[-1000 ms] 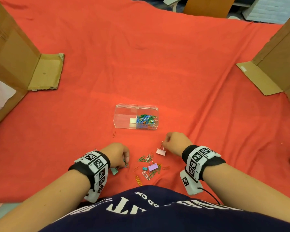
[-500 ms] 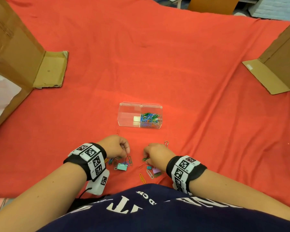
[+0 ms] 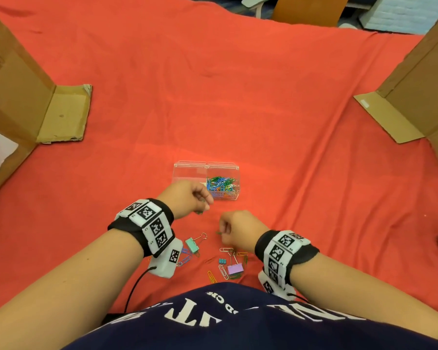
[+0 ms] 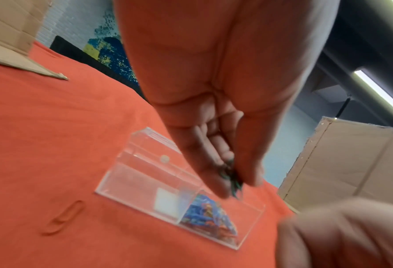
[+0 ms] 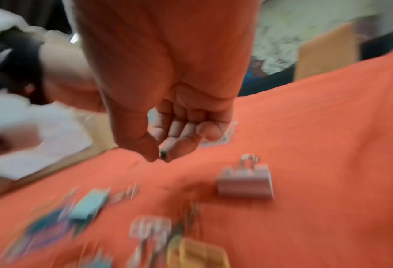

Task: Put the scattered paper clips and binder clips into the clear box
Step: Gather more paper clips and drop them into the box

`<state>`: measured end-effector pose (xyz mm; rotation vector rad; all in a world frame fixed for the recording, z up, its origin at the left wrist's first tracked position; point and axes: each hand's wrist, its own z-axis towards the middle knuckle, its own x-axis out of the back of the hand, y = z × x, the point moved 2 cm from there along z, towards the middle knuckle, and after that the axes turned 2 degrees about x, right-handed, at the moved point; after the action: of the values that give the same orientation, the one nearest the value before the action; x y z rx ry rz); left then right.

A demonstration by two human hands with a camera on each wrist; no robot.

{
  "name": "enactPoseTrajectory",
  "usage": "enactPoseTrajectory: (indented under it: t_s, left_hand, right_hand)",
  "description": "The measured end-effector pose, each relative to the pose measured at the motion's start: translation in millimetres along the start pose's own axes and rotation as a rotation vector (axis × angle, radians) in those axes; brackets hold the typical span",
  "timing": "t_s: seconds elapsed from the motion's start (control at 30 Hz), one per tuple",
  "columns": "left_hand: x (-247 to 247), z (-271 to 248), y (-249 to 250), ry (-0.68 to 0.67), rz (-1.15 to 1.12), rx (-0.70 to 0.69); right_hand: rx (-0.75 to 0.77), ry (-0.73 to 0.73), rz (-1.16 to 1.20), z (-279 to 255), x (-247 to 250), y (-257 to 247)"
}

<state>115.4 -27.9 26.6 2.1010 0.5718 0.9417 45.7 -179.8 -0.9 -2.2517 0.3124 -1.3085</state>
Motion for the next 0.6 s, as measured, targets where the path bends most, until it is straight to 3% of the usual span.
enactPoseTrajectory:
  t_s: [0.13,0.3,0.5,0.6]
  left_hand:
    - [3,15,16,0.198,-0.092,-0.051]
    - [3,32,29,0.204,-0.058,-0.048]
    - [2,40,35,0.289,-0.054,-0.042]
    - [6,37,27,0.3,-0.005,-0.034]
  right_hand:
    - [-0.099,0.271,0.236,13,36,5]
    - [-0.185,0.446,0.324,26,59,10]
    - [-0.213,0.507,0.423,36,62,12]
    - [-0.145,0.444,0.341,29,60,13]
